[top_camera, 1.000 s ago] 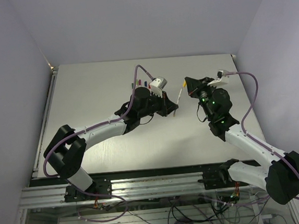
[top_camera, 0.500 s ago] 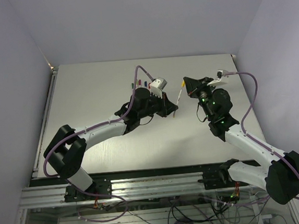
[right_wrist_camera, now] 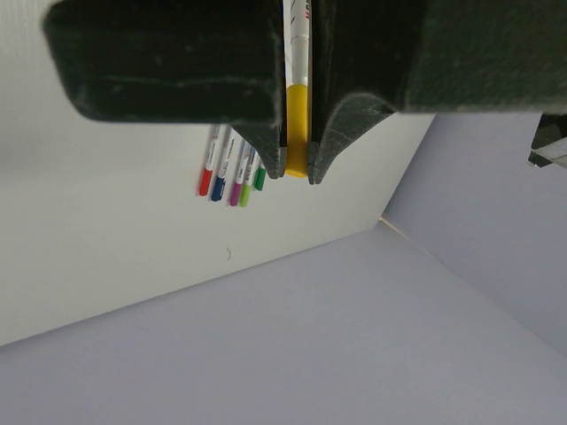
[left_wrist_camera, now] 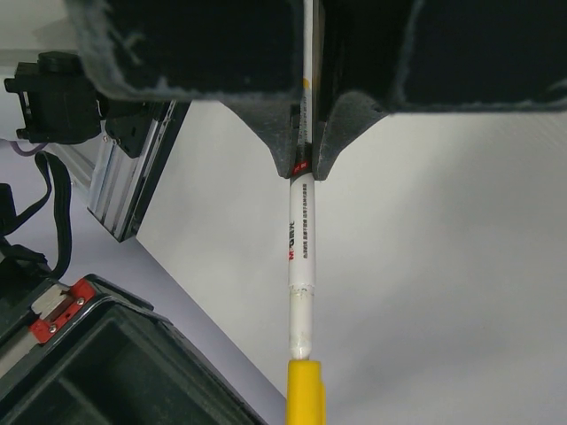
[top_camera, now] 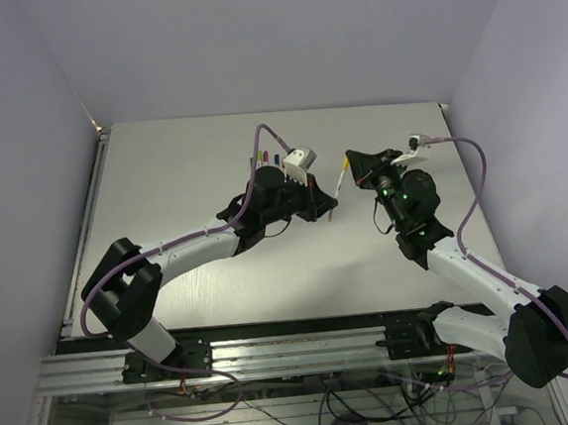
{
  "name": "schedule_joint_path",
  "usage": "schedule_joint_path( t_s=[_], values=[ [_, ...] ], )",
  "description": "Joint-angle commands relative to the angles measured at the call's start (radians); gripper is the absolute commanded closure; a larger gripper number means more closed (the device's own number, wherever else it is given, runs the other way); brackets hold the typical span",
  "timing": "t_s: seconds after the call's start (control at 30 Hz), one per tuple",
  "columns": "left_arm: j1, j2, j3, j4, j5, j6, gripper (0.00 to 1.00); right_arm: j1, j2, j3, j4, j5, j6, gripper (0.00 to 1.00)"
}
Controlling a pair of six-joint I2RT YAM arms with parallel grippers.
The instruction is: Insert the pens into the pen caps
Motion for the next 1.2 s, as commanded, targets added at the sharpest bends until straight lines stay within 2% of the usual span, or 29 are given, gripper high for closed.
schedule_joint_path(
  t_s=[0.0, 0.27, 0.57, 0.93, 1.17],
  values=[
    [-0.005, -0.032, -0.006, 0.044, -0.015, 0.006, 0.93, -0.002, -0.004, -0.01, -0.001, -0.007, 0.0, 1.0],
    [-0.004, -0.027, -0.008, 0.069, -0.031, -0.013, 0.93, -0.003, 0.006, -0.004, -0.044, -0.099, 0.008, 1.0],
    [0.005, -0.013, 0.023, 0.105, -0.068, -0.035, 0.93, -0.002, 0.088, 0.028, -0.169, -0.314, -0.03, 1.0],
    [0.085, 0.006, 0.06, 0.236, -0.075, -0.099, 0.93, 0.008, 0.209, 0.068, -0.346, -0.383, -0.075, 1.0],
    [0.12, 0.024, 0.109, 0.263, -0.106, -0.093, 0.93, 0.089, 0.248, 0.056, -0.378, -0.356, -0.087, 1.0]
  ],
)
